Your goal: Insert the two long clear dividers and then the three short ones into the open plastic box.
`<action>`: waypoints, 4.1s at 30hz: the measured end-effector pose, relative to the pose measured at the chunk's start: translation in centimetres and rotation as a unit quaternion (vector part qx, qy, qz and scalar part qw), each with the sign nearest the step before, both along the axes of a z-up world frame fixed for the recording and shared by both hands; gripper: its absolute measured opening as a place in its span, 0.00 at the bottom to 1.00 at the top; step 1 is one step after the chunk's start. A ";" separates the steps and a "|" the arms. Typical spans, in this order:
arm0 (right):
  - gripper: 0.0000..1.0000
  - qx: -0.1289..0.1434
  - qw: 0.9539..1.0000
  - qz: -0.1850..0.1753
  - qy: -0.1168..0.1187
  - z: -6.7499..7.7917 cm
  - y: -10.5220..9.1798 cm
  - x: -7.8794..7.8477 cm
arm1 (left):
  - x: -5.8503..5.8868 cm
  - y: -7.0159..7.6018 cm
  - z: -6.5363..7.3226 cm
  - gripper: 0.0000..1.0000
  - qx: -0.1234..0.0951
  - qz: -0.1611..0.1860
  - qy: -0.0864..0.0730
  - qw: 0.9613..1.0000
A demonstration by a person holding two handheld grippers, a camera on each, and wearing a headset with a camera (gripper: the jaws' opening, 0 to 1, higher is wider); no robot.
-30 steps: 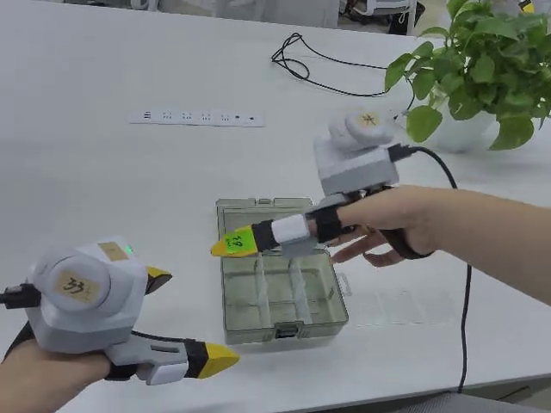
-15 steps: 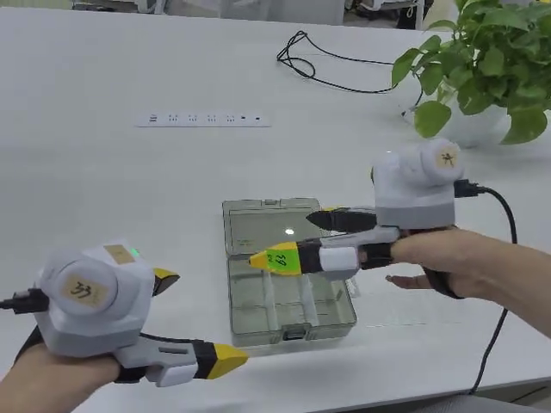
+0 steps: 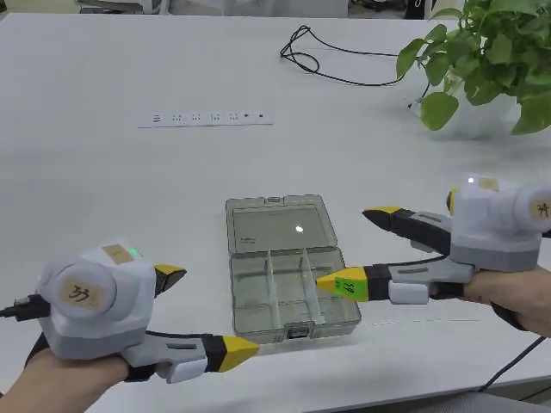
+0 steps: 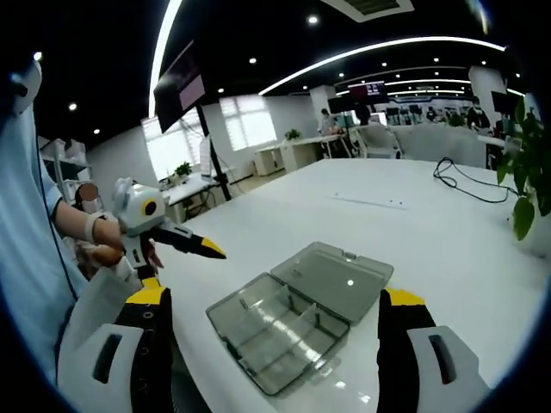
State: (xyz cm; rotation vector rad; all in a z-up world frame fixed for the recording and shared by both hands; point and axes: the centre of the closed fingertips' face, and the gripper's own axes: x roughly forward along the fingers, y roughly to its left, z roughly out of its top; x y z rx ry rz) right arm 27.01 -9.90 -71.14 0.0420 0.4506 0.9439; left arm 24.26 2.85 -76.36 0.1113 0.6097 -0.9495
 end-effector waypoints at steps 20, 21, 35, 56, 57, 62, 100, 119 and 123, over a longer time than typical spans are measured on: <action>1.00 -0.082 0.996 0.048 0.002 -2.9 -5.1 -2.3 | 0.9 0.2 1.6 0.89 -0.020 0.037 -0.036 0.998; 1.00 -0.089 0.994 0.055 0.003 -3.1 -5.3 -2.4 | 0.8 0.3 1.6 0.89 -0.019 0.038 -0.036 0.998; 0.99 -0.229 0.958 0.171 0.010 -6.6 -7.1 -3.2 | 0.4 0.4 1.6 0.88 -0.014 0.043 -0.033 0.998; 0.59 -0.379 0.873 0.306 0.025 -12.1 -8.4 -2.1 | 0.3 0.9 1.5 0.85 -0.014 0.049 -0.030 0.998; 0.56 -0.386 0.868 0.312 0.022 -12.5 -8.5 -2.0 | 0.3 0.9 1.5 0.85 -0.014 0.049 -0.030 0.998; 0.51 -0.409 0.852 0.326 0.030 -13.5 -8.8 -1.7 | 0.3 1.2 1.5 0.85 -0.014 0.054 -0.030 0.998; 0.32 -0.454 0.820 0.346 0.029 -14.2 -8.6 -1.9 | 0.2 1.4 1.6 0.83 -0.027 0.066 -0.029 0.997; 0.32 -0.465 0.837 0.286 -0.026 -10.7 -9.2 0.8 | 0.2 0.0 1.2 0.79 -0.045 0.058 0.008 0.997; 0.32 -0.460 0.844 0.270 -0.062 -8.6 -8.2 1.6 | 0.1 -0.7 1.0 0.77 -0.062 0.059 0.039 0.996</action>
